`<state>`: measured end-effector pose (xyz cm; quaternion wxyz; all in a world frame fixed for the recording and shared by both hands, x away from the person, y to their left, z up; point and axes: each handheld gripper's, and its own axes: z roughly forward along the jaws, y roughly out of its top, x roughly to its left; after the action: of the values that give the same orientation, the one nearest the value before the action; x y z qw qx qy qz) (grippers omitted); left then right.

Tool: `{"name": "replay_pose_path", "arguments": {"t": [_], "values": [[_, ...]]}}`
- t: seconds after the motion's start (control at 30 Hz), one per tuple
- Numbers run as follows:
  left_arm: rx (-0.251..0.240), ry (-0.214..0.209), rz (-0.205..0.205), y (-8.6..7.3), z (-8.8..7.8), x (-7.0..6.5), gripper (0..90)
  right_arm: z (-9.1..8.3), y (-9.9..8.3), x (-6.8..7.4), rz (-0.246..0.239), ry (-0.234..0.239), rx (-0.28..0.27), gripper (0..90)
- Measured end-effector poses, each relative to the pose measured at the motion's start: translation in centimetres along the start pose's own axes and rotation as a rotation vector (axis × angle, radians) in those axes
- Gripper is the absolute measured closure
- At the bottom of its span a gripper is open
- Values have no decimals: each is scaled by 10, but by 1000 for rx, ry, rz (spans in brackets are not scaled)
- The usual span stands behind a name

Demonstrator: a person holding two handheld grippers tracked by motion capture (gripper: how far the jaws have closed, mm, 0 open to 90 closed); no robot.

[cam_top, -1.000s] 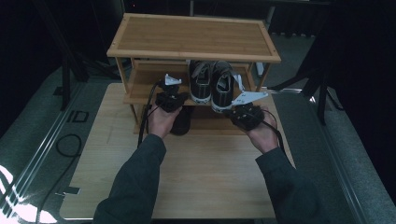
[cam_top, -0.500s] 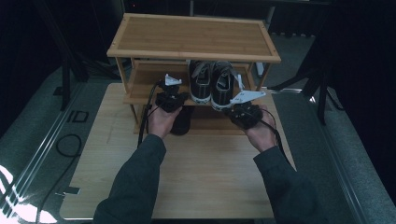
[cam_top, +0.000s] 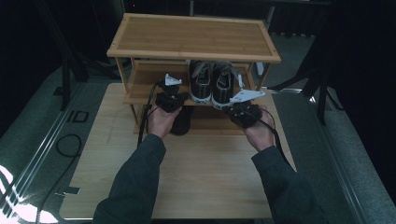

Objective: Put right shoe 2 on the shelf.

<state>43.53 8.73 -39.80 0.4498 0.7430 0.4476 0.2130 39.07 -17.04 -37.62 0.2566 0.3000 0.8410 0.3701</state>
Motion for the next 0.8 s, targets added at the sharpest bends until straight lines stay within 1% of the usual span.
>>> {"name": "replay_pose_path", "arguments": {"t": [0.03, 0.1, 0.2, 0.3, 0.37, 0.47, 0.53, 0.8], "values": [[-2, 0, -2, 0, 0, 0, 900, 1, 0, 0, 3, -10, 2, 900], [-2, -2, -2, 0, 0, 0, 900, 2, 0, -2, 16, -3, -3, 900], [-3, 0, 0, 0, 0, 0, 900, 4, 1, -1, 14, -6, -6, 900], [4, 11, 16, 1, 0, -1, 900, 6, 2, 0, 13, -12, -9, 900], [2, 4, 7, 0, 0, -1, 900, 7, 2, 0, 17, -22, -16, 900], [-3, 5, 1, 0, 0, -1, 900, 8, 1, -1, 22, -23, -17, 900], [-2, 6, 2, 0, 0, -1, 900, 9, 2, 0, 18, -29, -16, 900], [-9, 10, 1, -1, 0, -2, 900, 10, 2, -2, 29, -29, -17, 900]]}}
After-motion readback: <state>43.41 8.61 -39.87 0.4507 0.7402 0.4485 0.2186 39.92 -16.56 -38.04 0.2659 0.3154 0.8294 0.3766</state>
